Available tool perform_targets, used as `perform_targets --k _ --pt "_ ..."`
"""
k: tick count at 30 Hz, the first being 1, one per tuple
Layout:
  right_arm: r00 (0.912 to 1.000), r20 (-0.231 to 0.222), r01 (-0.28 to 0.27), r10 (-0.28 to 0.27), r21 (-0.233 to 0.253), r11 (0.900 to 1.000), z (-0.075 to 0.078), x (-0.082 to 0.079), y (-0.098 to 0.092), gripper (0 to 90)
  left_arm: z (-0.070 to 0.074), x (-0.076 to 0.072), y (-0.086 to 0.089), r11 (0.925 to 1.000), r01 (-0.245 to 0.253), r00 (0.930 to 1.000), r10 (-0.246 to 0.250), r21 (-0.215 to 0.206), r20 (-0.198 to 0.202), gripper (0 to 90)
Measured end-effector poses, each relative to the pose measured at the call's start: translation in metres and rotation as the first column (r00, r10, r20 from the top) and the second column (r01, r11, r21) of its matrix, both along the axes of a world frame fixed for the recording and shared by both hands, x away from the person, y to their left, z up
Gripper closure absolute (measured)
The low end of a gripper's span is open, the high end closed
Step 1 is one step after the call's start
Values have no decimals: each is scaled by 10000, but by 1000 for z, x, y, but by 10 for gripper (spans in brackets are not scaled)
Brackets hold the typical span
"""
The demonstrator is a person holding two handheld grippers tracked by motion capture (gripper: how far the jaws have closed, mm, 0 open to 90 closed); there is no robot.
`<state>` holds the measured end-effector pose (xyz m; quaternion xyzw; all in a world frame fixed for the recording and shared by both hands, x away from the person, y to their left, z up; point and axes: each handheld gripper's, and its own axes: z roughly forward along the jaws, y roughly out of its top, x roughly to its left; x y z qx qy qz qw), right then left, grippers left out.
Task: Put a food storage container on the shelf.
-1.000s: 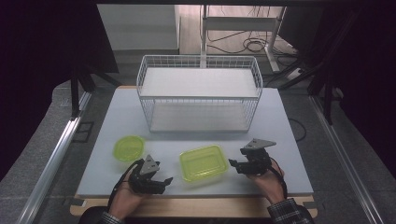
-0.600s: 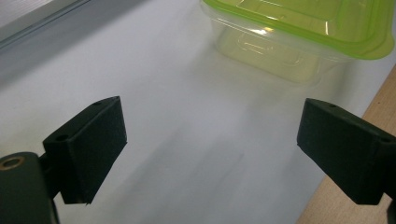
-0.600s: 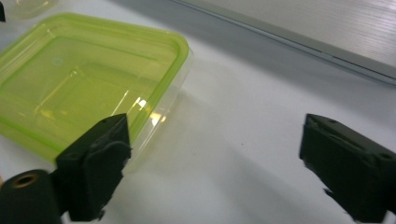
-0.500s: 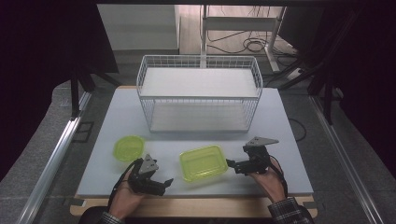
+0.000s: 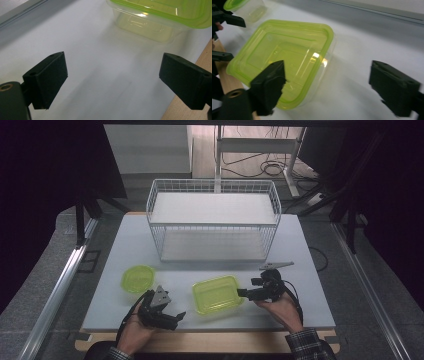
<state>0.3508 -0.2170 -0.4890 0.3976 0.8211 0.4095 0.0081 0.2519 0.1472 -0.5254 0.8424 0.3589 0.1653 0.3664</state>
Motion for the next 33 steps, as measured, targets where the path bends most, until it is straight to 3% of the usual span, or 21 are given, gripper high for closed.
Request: perform_targets --k 2,3,7,8,15,19,21,25,30,33 --pt "9999 -107 69 -69 18 10000 1 1 1 250 0 0 0 10000 50 10000 -51 46 71 82" --pt "9994 -351 9 -7 41 10000 1 5 3 319 1 -1 -2 9999 94 9999 -95 82 133 82" --pt "9978 -657 -66 71 78 9999 -1 10 7 390 0 -2 -3 9996 169 9997 -172 208 165 83" --pt "9951 -979 -142 159 179 9997 -3 14 11 448 0 -2 -3 9993 207 9996 -212 305 172 83" --pt "9835 -1809 13 29 230 9997 -8 19 16 621 0 -4 -6 9983 407 9986 -421 414 319 85" --pt "9638 -2666 224 -31 694 9973 -10 23 13 687 0 -5 -8 9967 517 9977 -543 625 394 85" --pt "9454 -3259 348 31 1104 9933 -13 26 10 736 0 -5 -8 9962 509 9976 -540 708 429 85" --pt "9222 -3861 467 236 1716 9841 -15 26 8 790 0 -5 -7 9964 457 9977 -492 711 474 85" --pt "9185 -3947 526 246 1836 9816 -14 25 8 798 1 -6 -7 9967 426 9976 -463 695 525 84" --pt "9226 -3856 688 108 1919 9790 -13 24 5 799 1 -5 -6 9971 388 9978 -422 659 514 81"
